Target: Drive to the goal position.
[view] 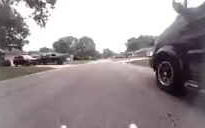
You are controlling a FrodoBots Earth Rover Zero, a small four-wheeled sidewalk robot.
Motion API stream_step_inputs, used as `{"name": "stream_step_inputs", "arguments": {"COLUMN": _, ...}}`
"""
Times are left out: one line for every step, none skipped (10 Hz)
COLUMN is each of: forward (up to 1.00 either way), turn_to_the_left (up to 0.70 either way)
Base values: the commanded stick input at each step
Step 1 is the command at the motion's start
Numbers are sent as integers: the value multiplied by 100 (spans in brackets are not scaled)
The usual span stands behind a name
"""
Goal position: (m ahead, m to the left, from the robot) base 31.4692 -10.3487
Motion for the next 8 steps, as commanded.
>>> {"name": "stream_step_inputs", "arguments": {"forward": 100, "turn_to_the_left": 0}}
{"name": "stream_step_inputs", "arguments": {"forward": 100, "turn_to_the_left": 0}}
{"name": "stream_step_inputs", "arguments": {"forward": 100, "turn_to_the_left": 0}}
{"name": "stream_step_inputs", "arguments": {"forward": 100, "turn_to_the_left": 0}}
{"name": "stream_step_inputs", "arguments": {"forward": 100, "turn_to_the_left": 0}}
{"name": "stream_step_inputs", "arguments": {"forward": 100, "turn_to_the_left": 0}}
{"name": "stream_step_inputs", "arguments": {"forward": 100, "turn_to_the_left": 0}}
{"name": "stream_step_inputs", "arguments": {"forward": 100, "turn_to_the_left": 0}}
